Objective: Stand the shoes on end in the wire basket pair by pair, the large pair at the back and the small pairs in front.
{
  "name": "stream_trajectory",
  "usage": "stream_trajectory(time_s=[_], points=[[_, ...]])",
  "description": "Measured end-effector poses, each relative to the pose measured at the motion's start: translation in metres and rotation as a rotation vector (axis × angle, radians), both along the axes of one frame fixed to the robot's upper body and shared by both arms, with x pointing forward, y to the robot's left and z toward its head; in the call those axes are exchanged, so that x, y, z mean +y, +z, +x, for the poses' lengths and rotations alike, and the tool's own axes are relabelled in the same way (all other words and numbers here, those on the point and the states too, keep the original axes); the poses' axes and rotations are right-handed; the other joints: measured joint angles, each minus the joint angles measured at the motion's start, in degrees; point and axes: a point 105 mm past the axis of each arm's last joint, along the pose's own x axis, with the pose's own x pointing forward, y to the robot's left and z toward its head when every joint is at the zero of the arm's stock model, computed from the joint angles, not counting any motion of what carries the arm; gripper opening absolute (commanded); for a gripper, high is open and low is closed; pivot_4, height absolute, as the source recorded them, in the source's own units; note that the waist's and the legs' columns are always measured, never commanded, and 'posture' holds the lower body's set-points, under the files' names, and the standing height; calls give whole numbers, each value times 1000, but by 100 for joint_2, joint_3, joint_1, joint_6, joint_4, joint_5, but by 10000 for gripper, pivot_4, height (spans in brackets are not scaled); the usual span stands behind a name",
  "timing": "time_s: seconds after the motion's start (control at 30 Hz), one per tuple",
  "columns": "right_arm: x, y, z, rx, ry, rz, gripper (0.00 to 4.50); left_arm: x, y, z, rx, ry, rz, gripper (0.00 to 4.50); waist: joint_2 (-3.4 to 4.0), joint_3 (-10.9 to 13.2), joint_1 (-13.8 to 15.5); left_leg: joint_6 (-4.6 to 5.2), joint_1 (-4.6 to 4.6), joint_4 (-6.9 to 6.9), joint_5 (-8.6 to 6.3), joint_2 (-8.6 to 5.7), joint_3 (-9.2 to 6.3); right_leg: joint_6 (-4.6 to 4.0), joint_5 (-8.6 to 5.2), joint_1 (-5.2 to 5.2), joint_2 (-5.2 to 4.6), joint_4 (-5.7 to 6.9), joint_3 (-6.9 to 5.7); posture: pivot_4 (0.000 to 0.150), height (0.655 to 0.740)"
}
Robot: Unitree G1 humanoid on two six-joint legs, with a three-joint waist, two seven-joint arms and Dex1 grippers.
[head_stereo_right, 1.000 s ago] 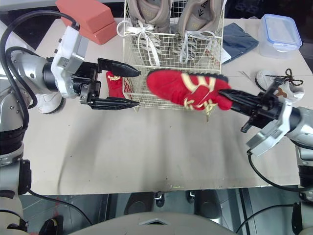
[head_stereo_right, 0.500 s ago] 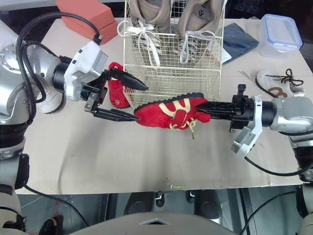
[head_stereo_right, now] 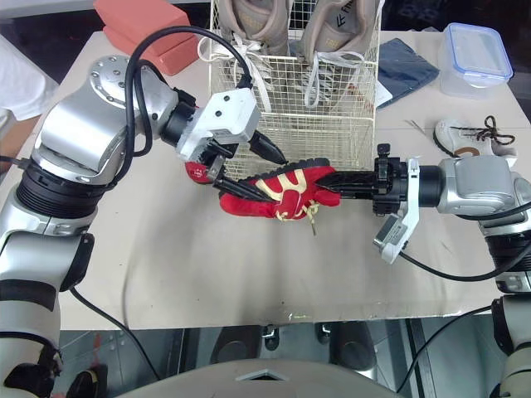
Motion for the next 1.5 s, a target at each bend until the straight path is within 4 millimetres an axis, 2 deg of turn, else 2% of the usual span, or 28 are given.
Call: stream_trajectory(time_s=[0.1,0.17,0.2,0.37,0.4,0.43,0.5,0.53,0.63,0.73,0.83,0.9,0.93,1.1,1.27,1.43,1.5], points=[[3,3,1,-4,-13,2,0,2,-1,0,-13,6,20,11841,2,1,2,0,1,0,0,0,-1,-1,-1,0,1,1,-1,1500,6860],[5,3,1,-3,-14,-1,0,3,-2,1,-15,14,25,5793,2,1,8,0,1,0,0,0,0,-1,-1,0,-1,1,0,1500,6860],[6,3,1,1,-16,-1,0,4,-3,1,-15,17,26,4665,2,1,8,0,0,0,0,0,0,-1,-1,0,-1,1,0,1500,6860],[8,1,3,29,-32,2,0,6,-6,3,-20,34,24,4641,2,1,16,0,0,0,0,0,-2,-1,-1,0,-2,1,-1,1500,6860],[8,1,3,44,-40,14,8394,7,-6,2,-22,35,20,4640,2,1,16,0,0,0,0,1,-3,-1,-1,0,-2,1,-1,1500,6860],[8,2,2,55,-42,28,11011,7,-7,2,-21,39,18,4639,2,1,15,0,0,0,0,2,-3,-1,-1,0,-2,1,-1,1500,6860],[8,4,2,89,-51,67,19925,9,-8,3,-20,51,5,4635,2,1,14,0,0,1,0,2,-3,-1,0,1,-3,1,-1,1500,6860],[6,7,1,110,-57,103,26563,8,-9,4,-23,57,-17,4634,2,1,14,0,0,1,0,2,-2,-1,0,1,-3,1,0,1500,6860],[-4,12,1,178,-98,199,38650,3,-9,5,-20,69,-72,4630,2,2,36,0,-3,1,0,2,-6,-1,0,1,-6,1,-4,1500,6860],[-23,13,5,333,-197,358,38650,0,-5,3,-19,72,-131,4630,1,2,29,1,-5,3,0,2,-9,-1,0,2,-7,0,-5,1500,6860],[-38,-1,1,581,-298,518,38650,-1,4,5,-48,96,-219,4630,2,2,29,0,-3,1,0,3,-13,-2,0,4,-7,1,-7,1500,6860],[-40,-11,-4,770,-337,606,38650,-4,9,5,-50,104,-288,4630,2,2,18,0,0,1,0,4,-12,-1,0,5,-6,2,-5,1500,6860],[-39,-16,-8,928,-354,682,38650,-8,10,5,-37,105,-345,4630,3,1,12,1,3,1,-1,4,-11,0,0,7,-6,2,-2,1500,6860],[-21,-15,-27,1408,-298,839,38650,-27,13,7,-12,128,-568,4630,2,1,28,3,5,4,-2,3,-19,0,1,16,-5,2,-6,1500,6860],[-13,8,-29,1632,-173,1037,38650,-33,11,11,-8,171,-667,4630,1,0,19,3,11,0,-2,0,-18,0,1,18,-2,0,-4,1500,6860],[-12,18,-21,1680,-156,1136,38650,-32,6,13,1,198,-672,4630,1,0,35,5,8,-1,-3,0,-19,0,1,18,-3,-4,-6,1500,6860],[-11,16,-19,1685,-166,1146,33634,-32,5,13,13,200,-674,4630,1,0,41,6,5,-2,-3,-1,-20,0,1,18,-3,-6,-7,1500,6860]])
